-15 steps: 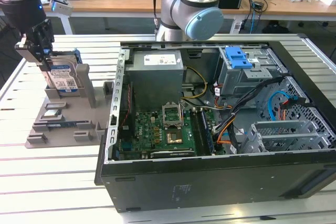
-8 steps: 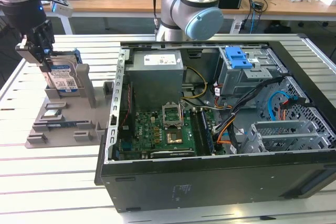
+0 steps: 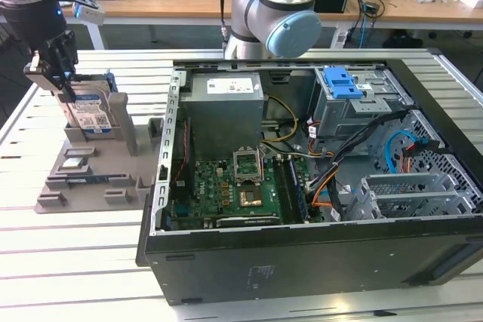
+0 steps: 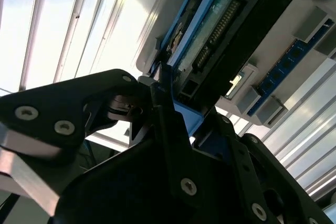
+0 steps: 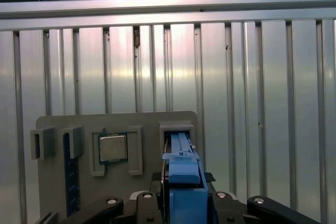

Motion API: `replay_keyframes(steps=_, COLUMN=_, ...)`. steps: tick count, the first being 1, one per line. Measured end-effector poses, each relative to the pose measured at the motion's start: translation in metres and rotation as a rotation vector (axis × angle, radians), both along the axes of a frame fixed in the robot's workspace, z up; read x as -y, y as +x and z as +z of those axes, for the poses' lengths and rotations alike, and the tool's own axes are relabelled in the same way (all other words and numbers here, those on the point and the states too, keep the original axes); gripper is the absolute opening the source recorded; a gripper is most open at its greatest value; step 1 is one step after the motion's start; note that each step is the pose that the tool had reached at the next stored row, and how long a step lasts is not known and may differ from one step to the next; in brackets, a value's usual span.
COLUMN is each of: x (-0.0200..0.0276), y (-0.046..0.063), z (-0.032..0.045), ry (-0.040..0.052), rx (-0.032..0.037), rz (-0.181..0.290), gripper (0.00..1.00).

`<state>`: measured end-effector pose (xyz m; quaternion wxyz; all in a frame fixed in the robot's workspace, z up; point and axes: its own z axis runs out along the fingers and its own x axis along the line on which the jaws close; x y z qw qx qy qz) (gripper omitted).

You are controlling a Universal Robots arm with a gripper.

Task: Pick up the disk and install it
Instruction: 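Pick up the disk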

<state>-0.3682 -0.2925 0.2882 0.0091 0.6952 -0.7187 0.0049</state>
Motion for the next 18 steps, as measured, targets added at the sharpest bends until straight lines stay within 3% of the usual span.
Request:
replay_keyframes(steps=15, x=0.0, y=0.0, z=-0.0005, ry=-0.0002, rx=0.0, rz=0.0, gripper=0.37)
replay_keyframes(steps=18, x=0.0, y=0.0, z=0.0035, ry=-0.0002, rx=0.0002, rz=0.0, gripper=0.37)
